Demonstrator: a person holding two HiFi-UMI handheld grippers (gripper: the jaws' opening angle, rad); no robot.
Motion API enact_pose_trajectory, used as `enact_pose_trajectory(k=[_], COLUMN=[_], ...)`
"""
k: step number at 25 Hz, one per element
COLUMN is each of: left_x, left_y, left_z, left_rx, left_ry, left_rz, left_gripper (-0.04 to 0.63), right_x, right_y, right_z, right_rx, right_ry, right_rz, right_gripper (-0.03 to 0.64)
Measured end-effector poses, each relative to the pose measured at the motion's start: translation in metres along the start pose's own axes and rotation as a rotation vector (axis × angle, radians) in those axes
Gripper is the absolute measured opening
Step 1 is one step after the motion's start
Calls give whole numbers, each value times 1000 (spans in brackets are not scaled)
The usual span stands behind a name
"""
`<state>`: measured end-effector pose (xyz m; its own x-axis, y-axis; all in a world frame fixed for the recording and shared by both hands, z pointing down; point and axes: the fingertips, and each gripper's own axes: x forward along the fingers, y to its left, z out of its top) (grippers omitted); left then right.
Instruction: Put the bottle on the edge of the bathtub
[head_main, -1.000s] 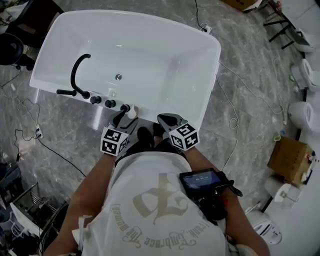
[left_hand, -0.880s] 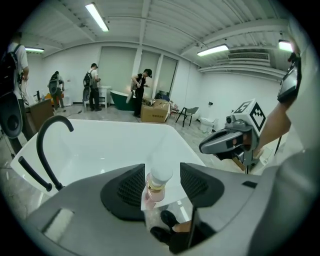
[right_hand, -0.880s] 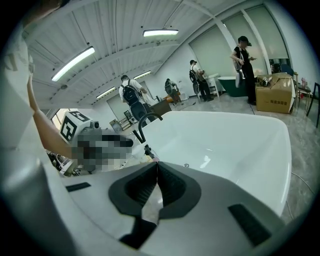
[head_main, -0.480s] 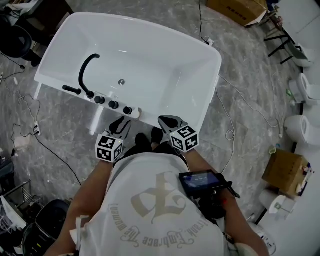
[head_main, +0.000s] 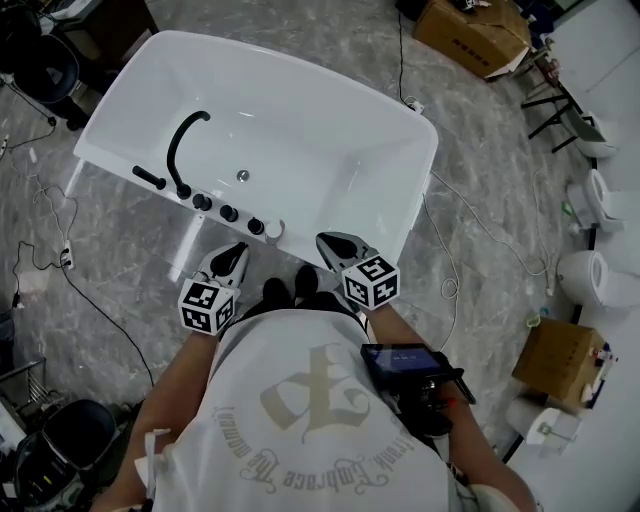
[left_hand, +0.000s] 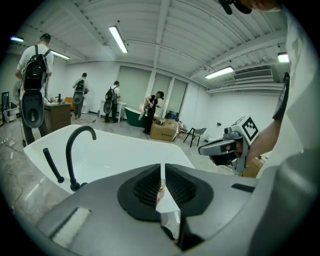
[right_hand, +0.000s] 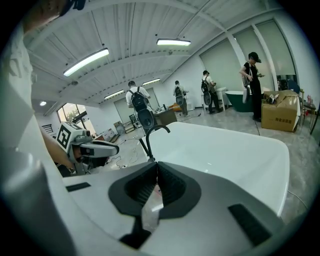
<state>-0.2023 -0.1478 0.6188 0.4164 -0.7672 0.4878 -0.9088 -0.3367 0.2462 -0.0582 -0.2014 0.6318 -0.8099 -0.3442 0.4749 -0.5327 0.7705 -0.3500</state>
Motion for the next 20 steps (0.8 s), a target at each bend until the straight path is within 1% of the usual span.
enact_pose_trajectory(k=[5, 11, 20], left_x=[-18, -32, -59], left_y=[-2, -21, -18], left_z=[2, 7, 5], left_rx=[-5, -10, -25], left_ry=[-38, -78, -106], left_rz=[17, 17, 20], left_gripper=[17, 14, 14], right_x=[-10, -38, -47], right_y=[14, 20, 42], right_z=[20, 33, 34], right_rx=[-36, -65, -100], right_ry=[-59, -128, -150], right_rz=[24, 51, 69], right_gripper=[6, 6, 6])
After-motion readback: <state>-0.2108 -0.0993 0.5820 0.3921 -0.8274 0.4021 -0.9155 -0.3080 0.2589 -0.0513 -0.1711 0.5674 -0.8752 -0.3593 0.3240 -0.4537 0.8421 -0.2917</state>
